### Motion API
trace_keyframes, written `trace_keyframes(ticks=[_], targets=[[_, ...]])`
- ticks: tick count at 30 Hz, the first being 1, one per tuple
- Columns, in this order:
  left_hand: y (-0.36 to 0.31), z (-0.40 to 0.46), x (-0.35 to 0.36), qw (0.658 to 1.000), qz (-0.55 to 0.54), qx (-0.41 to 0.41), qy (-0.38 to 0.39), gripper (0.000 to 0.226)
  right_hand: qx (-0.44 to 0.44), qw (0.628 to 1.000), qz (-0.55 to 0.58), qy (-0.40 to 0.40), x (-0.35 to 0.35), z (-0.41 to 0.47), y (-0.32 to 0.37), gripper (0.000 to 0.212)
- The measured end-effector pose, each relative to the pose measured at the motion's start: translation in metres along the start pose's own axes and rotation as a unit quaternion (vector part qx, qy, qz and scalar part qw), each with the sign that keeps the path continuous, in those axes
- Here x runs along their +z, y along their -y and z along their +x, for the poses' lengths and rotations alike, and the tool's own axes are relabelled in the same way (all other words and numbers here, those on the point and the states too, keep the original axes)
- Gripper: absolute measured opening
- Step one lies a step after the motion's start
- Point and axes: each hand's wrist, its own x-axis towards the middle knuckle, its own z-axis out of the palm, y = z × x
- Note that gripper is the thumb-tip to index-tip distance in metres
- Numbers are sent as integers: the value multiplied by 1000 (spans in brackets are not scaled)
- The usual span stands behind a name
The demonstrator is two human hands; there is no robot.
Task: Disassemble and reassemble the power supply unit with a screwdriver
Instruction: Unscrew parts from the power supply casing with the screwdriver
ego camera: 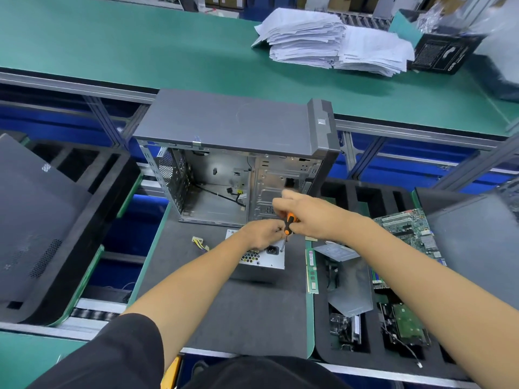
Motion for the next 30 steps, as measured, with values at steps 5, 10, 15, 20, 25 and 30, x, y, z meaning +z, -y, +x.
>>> trace_keyframes(ticks=[5,10,15,20,25,30], targets=[[-3,4,10,994,51,-64,-67,29,-1,995,-100,-21,-1,3,3,23],[-1,6,10,993,59,-67,-70,31,2,997,-69,43,-8,4,4,31],[-1,9,13,991,85,-67,-83,39,-31,993,-109,45,-9,10,7,26],[4,12,17,990,82,-62,-100,37,0,993,-113,46,-11,8,0,27],[6,14,20,987,103,-45,-116,34,-75,988,-118,69,-14,4,2,26],[7,14,18,989,80,-41,-114,27,-29,989,-134,62,-11,5,-1,17]])
